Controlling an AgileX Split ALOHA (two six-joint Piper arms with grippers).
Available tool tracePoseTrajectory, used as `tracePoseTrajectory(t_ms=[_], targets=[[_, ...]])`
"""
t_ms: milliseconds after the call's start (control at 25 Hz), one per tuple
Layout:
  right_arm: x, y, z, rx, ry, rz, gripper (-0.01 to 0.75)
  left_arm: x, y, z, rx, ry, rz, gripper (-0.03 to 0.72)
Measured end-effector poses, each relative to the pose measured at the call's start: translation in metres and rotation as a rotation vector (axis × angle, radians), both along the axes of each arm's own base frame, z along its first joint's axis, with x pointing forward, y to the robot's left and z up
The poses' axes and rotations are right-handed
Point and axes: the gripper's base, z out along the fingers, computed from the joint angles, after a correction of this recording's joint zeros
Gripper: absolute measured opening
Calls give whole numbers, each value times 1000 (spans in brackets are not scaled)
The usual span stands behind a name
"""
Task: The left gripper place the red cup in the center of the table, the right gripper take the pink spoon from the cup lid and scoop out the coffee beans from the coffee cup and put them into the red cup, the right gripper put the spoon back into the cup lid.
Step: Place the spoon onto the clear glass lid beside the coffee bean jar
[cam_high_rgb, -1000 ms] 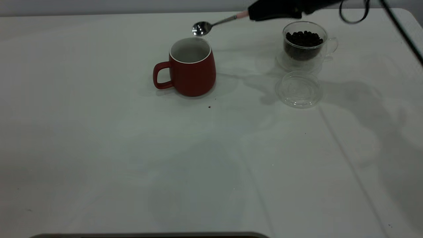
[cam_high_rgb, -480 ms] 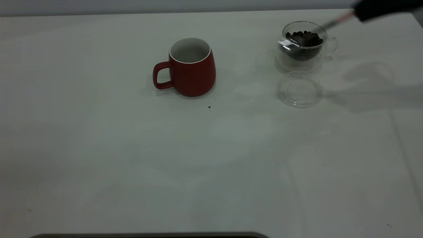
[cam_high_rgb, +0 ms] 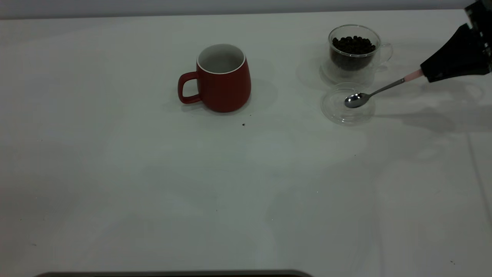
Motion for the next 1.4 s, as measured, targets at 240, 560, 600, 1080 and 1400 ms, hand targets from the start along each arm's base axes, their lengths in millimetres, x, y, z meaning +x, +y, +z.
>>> tracePoseTrajectory(t_ms=[240, 560, 600, 1080, 1400], targets=[[4, 1, -20, 37, 26, -113, 101, 0, 0, 0, 1, 0, -1, 493], [1, 4, -44, 81, 77, -171, 104, 0, 0, 0, 1, 0, -1, 493], [1, 4, -45, 84, 80, -173, 109, 0, 0, 0, 0, 0, 0, 493], [0, 8, -50, 52, 32, -113, 497, 0, 0, 0, 0, 0, 0, 493], [8, 9, -38, -113, -56, -47, 587, 0, 0, 0, 0, 0, 0, 493]])
